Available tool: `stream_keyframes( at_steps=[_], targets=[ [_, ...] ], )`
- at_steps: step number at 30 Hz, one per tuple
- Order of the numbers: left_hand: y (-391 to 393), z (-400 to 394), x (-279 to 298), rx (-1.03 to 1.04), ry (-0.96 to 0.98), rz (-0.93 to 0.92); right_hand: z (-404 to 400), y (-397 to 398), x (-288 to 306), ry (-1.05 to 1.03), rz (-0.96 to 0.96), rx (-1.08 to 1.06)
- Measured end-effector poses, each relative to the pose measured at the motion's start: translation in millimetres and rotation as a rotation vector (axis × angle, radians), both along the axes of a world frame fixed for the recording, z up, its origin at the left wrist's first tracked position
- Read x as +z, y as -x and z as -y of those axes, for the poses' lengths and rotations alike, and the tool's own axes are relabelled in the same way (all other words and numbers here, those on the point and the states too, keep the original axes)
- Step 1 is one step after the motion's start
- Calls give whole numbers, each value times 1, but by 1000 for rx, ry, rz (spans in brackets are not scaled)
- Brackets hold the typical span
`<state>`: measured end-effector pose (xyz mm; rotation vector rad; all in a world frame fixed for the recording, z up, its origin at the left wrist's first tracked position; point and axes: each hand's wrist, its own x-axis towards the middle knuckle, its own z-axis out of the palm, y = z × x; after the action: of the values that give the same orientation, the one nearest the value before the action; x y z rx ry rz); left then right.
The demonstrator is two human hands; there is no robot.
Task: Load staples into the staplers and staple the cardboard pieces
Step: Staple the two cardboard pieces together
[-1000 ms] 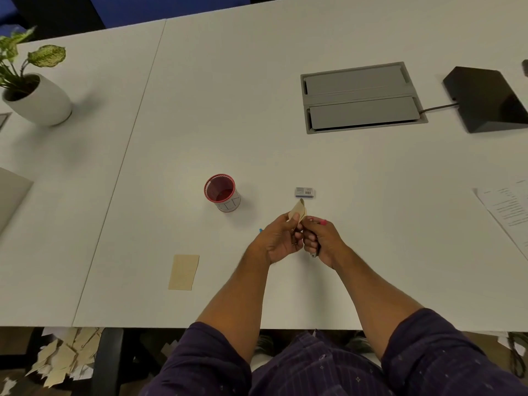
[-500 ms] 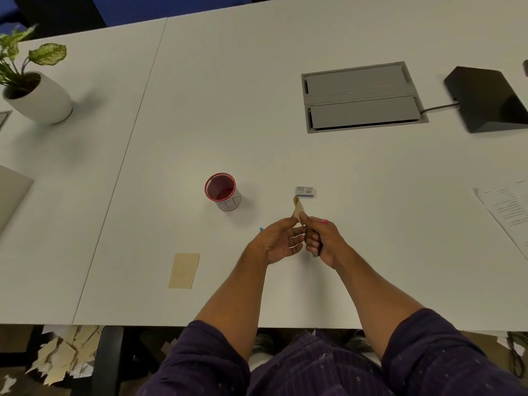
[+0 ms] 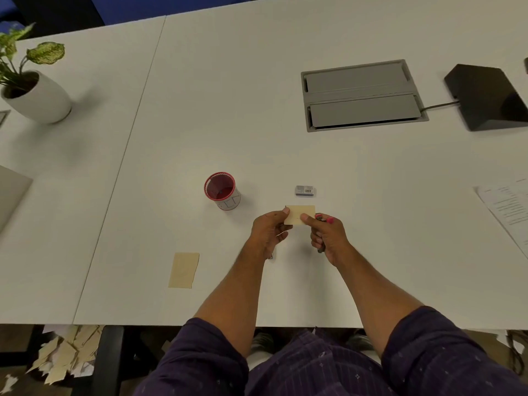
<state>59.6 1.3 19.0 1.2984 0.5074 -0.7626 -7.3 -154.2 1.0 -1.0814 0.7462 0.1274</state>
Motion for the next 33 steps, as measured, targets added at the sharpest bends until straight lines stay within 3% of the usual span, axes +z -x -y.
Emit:
stream_keyframes(
  at_steps=[18,28,33],
  targets=[
    [0,-13,-3,-68,-78,79,0,-2,-1,-19,-18,36],
    [6,-30,-4,-112,-123,127,-11,-3,1,64,-23,215],
    [10,-45,-9,-21,-134,93,-21,-8,4,139,-58,292]
  ],
)
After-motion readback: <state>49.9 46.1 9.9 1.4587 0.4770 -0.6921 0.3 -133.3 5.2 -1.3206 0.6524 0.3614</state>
